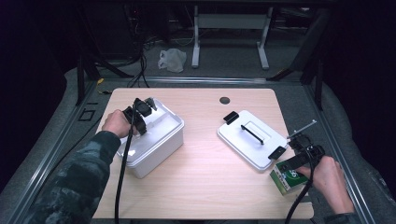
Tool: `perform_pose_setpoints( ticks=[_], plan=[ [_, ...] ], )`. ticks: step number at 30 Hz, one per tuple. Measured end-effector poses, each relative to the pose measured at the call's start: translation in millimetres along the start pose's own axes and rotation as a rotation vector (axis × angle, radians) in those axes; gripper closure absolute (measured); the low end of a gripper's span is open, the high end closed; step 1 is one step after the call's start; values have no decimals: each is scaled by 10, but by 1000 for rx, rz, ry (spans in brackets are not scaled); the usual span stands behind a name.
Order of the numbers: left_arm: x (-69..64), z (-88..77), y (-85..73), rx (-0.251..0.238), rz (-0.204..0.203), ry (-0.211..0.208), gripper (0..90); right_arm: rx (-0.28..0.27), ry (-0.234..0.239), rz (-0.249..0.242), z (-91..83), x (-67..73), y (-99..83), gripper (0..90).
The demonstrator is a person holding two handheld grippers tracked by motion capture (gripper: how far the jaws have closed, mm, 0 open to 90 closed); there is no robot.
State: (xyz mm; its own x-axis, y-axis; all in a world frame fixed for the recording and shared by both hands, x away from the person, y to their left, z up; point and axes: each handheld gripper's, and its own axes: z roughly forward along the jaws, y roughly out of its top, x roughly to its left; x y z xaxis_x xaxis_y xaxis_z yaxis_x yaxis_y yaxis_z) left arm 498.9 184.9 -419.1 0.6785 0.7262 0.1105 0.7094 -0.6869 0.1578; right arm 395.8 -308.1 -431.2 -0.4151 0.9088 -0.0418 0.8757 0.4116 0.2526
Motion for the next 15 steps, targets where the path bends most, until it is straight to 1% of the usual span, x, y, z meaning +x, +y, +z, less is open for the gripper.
perform_pose_setpoints(
  ticks=[4, 5, 6, 8, 11, 13, 14, 15],
  plan=[
    [-132, -11, 28, -17, 72, -5, 895, -3, 2, 5, -5, -4, -7, 17],
    [-206, -15, 40, -27, 96, -13, 895, -7, 2, 9, -16, -8, -10, 15],
    [-206, -15, 40, -27, 96, -13, 895, -7, 2, 9, -16, -8, -10, 15],
    [-278, -23, 54, -32, 135, -17, 895, -11, -4, 10, -22, -11, -13, 11],
    [-394, -36, 72, -39, 184, -21, 895, 3, -2, 18, -26, -25, -18, 0],
    [-481, -47, 87, -37, 227, -25, 895, 9, -3, 22, -11, -33, -21, 0],
    [-573, -56, 99, -42, 265, -35, 895, 9, -4, 23, -3, -35, -23, 0],
    [-620, -61, 105, -45, 288, -39, 895, 12, -3, 23, 3, -38, -24, 0]
  ],
)
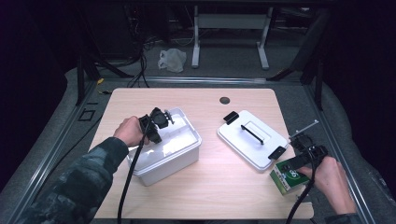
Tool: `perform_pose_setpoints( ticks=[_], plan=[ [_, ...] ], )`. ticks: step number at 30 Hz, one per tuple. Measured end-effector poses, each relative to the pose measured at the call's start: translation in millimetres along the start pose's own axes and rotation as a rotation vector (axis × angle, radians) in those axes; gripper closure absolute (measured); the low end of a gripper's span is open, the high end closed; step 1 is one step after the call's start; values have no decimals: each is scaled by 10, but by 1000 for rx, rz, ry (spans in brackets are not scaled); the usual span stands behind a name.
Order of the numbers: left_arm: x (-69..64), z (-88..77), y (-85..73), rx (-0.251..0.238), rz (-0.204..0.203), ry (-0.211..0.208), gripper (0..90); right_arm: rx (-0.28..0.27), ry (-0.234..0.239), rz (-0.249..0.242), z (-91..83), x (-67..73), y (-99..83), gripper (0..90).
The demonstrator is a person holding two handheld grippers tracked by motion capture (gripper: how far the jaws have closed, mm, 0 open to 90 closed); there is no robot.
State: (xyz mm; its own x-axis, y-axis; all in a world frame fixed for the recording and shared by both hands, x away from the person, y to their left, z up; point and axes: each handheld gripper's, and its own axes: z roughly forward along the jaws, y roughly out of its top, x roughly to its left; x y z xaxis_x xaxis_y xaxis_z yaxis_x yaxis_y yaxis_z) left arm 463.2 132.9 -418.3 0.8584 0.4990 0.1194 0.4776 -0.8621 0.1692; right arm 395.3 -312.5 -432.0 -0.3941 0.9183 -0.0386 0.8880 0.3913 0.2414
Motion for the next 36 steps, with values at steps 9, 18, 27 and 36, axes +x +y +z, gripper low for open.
perform_pose_setpoints(
  ticks=[9, 18, 27, 36],
  plan=[
    [-358, -17, 189, -27, 244, -37, 895, 12, 2, -9, 17, 20, 9, 0],
    [-711, -18, 426, -54, 366, -54, 895, 16, 2, -17, 55, 26, 10, 0],
    [-1013, -12, 631, -89, 423, -70, 895, 21, 4, -21, 77, 26, 14, 0],
    [-1258, -1, 811, -127, 489, -102, 894, 27, 4, -26, 85, 33, 24, 0]
  ],
)
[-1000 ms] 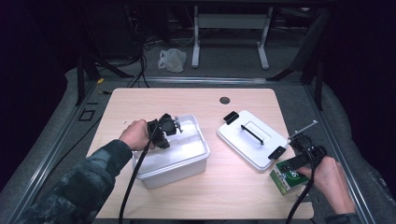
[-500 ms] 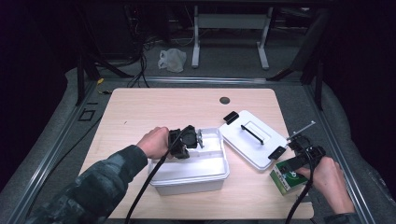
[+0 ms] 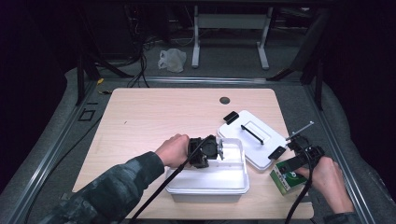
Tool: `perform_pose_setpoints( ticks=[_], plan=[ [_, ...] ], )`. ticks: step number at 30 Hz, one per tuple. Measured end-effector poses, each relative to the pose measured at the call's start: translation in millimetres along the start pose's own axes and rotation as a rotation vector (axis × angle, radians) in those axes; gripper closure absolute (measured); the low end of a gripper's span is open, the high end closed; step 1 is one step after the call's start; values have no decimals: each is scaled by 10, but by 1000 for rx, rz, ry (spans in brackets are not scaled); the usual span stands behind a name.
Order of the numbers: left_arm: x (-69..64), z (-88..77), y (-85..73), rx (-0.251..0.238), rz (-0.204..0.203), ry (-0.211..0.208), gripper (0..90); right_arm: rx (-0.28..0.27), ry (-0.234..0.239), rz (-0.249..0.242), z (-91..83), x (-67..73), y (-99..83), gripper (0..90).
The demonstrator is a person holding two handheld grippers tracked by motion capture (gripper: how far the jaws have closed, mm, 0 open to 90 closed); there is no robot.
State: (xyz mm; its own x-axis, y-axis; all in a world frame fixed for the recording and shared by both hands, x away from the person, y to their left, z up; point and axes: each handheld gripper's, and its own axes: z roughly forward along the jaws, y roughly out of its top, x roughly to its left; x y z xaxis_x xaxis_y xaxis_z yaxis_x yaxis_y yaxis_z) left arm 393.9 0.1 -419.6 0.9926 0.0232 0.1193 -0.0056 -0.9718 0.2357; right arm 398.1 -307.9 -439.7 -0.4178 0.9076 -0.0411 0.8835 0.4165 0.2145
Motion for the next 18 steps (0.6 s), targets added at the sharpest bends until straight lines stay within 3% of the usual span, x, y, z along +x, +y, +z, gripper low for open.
perform_pose_setpoints(
  ticks=[7, 15, 18],
  plan=[
    [-39, 22, 116, -9, 17, -12, 894, 11, -2, -7, 22, 11, 2, 1],
    [-40, 21, 124, -8, 12, -11, 894, 8, 1, -6, 14, 9, -3, 2],
    [-26, 2, 118, -21, 2, -30, 894, 11, 0, -6, 16, 8, -12, 1]
  ],
)
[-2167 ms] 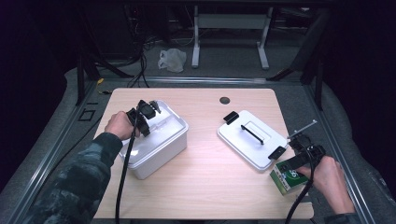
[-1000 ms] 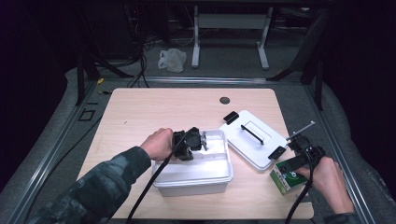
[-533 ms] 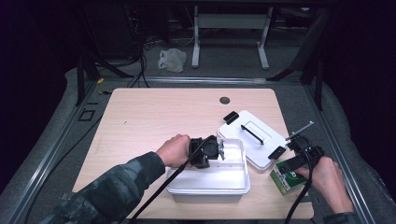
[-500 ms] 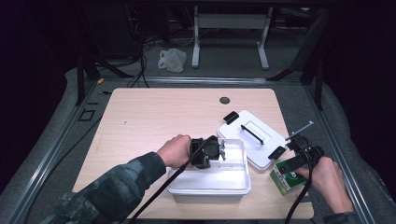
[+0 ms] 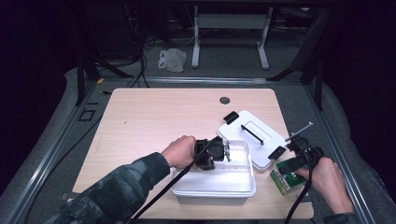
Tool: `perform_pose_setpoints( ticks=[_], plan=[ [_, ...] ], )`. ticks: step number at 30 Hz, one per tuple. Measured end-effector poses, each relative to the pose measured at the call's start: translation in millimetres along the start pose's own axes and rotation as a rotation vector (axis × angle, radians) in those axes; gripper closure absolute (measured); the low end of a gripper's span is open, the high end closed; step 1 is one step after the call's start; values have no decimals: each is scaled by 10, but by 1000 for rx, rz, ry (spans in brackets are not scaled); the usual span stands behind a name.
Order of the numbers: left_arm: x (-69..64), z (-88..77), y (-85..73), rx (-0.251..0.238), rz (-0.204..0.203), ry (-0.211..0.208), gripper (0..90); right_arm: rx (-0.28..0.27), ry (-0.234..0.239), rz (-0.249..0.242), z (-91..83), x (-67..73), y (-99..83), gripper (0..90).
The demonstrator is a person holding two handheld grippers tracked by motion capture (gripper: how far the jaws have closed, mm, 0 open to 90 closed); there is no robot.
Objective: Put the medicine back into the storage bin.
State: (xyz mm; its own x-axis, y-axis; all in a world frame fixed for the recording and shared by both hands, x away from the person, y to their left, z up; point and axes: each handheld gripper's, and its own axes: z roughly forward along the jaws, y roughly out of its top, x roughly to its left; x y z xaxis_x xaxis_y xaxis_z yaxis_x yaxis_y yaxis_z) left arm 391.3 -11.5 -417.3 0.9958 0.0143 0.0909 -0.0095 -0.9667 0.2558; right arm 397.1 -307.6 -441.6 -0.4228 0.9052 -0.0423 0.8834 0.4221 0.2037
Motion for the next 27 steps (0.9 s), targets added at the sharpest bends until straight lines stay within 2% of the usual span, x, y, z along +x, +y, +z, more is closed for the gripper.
perform_pose_setpoints(
  ticks=[7, 8, 9, 12, 17, 21, 22, 23, 25, 27],
  plan=[
    [19, -100, -8, -9, -3, -5, 894, -6, 2, 0, -13, -9, 10, 1],
    [28, -168, -10, -28, -10, -5, 894, -8, 0, 1, -9, -11, 10, 1],
    [28, -168, -10, -28, -10, -5, 894, -8, 0, 1, -9, -11, 10, 1],
    [34, -328, -2, -52, -21, 10, 894, -10, -2, 6, -11, -15, 9, 2],
    [25, -440, -14, -47, -30, 32, 894, -12, 2, 8, -16, -16, 1, 1],
    [30, -545, -69, -52, -61, 54, 893, -11, 1, 8, -17, -14, 0, 2],
    [40, -602, -106, -52, -86, 77, 893, -10, 1, 6, -14, -9, 2, 2],
    [40, -602, -106, -52, -86, 77, 893, -10, 1, 6, -14, -9, 2, 2],
    [62, -696, -183, -66, -133, 98, 893, -9, -2, 1, -13, -4, 6, 2],
    [71, -727, -213, -71, -148, 107, 893, -9, -2, 1, -13, -1, 7, 2]
  ],
)
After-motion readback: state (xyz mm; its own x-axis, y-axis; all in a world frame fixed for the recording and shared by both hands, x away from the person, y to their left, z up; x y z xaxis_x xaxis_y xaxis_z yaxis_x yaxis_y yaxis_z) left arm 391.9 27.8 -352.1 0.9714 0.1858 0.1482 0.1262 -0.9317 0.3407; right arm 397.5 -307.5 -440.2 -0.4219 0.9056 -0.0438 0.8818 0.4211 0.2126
